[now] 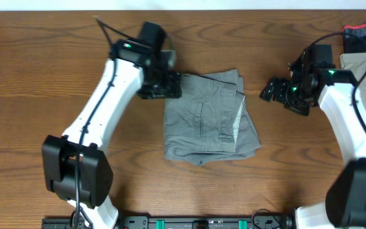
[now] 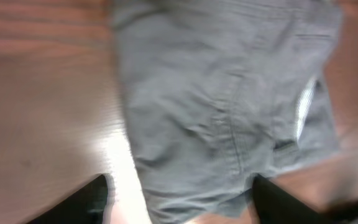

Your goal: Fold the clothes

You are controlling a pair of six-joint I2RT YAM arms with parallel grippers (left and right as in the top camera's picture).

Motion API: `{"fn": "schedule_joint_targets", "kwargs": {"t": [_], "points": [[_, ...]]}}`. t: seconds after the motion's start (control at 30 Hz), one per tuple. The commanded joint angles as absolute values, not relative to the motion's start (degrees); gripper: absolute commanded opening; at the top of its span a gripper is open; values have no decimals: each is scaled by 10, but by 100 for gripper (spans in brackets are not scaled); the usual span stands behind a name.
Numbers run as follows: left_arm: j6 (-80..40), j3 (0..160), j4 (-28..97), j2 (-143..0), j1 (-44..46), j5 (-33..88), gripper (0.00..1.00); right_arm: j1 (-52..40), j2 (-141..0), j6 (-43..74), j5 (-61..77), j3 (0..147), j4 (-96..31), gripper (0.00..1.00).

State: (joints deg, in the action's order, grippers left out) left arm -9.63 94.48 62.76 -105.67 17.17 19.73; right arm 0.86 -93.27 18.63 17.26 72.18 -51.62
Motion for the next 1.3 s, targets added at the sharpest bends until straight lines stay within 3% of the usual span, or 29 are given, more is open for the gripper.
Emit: {"fn": "schedule_joint_targets", "kwargs": {"t": [0.0, 0.1, 0.33, 0.47, 1.27], "points": [[-93, 945, 632, -1047, 151, 183, 89, -18, -935, 179, 213, 722, -518, 81], [-93, 945, 632, -1047, 139, 183, 97, -43, -949, 180, 213, 718, -519, 79], [-93, 945, 634, -1047, 135, 140, 100, -104, -1005, 214, 206, 718, -501, 74], [-93, 945, 644, -1047, 135, 134, 98, -113, -1042, 256, 186, 718, -505, 73], [-93, 942, 647, -1047, 135, 123, 98, -146, -1091, 259, 180, 713, -492, 72]]}}
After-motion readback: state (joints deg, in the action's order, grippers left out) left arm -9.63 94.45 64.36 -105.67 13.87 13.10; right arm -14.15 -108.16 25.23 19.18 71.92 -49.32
